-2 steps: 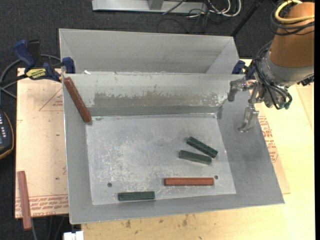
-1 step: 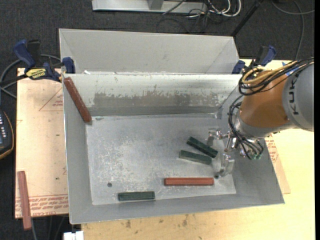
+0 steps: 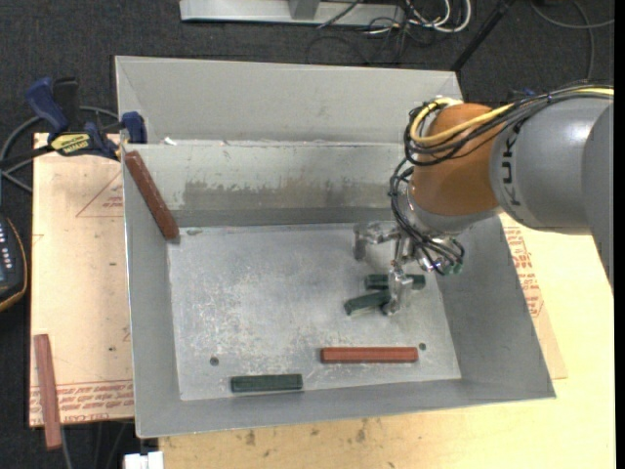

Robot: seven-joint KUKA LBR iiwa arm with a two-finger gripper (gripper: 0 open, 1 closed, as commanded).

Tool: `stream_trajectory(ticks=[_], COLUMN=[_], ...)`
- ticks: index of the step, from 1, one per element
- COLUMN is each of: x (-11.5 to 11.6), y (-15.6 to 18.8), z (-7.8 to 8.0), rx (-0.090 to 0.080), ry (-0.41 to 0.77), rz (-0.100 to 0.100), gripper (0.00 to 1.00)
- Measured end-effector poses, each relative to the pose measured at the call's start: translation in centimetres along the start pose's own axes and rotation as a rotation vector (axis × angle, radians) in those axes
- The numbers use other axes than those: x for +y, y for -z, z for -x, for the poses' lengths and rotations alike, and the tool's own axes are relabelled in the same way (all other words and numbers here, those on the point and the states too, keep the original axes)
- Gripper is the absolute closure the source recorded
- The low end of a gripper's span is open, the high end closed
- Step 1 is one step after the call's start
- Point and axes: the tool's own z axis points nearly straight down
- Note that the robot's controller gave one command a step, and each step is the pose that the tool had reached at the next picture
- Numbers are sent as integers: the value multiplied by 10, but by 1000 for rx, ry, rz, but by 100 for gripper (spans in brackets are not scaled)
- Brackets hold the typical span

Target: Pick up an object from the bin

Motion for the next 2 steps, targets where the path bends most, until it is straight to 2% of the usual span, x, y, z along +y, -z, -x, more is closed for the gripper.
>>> stream_trajectory(ticks=[1, 2], x=[-2, 31], y=[0, 199], z=[-2, -8], rx=[3, -6], ry=[-2, 17], rz=[-1, -4], gripper=[100, 100])
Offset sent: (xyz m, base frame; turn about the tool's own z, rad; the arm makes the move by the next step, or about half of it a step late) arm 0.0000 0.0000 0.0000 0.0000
